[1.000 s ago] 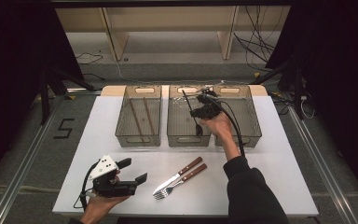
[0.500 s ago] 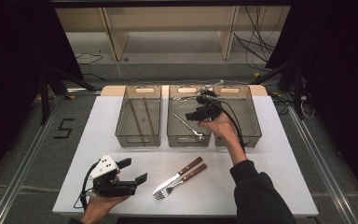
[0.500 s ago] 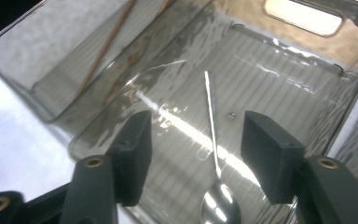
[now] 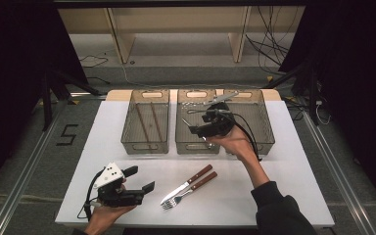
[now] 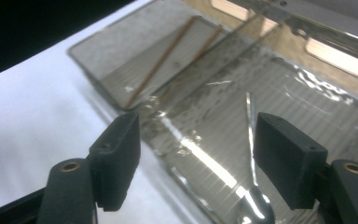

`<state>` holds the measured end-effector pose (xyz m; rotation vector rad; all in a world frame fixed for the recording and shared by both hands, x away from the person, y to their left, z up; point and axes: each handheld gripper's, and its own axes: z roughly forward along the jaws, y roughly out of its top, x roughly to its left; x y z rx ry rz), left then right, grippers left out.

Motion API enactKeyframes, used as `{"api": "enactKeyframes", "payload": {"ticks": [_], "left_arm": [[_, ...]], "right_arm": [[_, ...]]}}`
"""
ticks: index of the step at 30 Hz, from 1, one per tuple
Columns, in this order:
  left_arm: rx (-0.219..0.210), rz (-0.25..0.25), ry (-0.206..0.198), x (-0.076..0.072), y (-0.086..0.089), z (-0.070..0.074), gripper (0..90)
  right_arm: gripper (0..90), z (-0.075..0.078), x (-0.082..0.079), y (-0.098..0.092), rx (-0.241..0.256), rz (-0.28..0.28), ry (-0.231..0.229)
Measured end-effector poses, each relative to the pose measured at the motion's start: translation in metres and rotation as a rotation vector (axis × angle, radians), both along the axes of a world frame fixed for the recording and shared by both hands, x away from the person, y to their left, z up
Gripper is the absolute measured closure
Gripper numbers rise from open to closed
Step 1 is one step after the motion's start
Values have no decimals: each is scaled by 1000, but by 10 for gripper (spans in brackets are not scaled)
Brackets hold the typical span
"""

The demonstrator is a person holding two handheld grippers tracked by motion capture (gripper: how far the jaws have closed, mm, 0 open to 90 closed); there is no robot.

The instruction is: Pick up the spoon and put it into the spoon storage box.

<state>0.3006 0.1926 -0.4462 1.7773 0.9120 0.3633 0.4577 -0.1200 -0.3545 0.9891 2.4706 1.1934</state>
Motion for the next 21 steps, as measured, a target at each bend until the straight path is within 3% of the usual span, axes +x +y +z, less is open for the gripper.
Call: {"api": "enactKeyframes", "payload": {"ticks": [9,21], "left_arm": [[2,-1,-2,0,1,0,155],[2,0,-2,0,1,0,155]], "right_arm": [[306,4,-31,5,-19,104,-45],[295,-10,-51,6,-58,168,-25]]}}
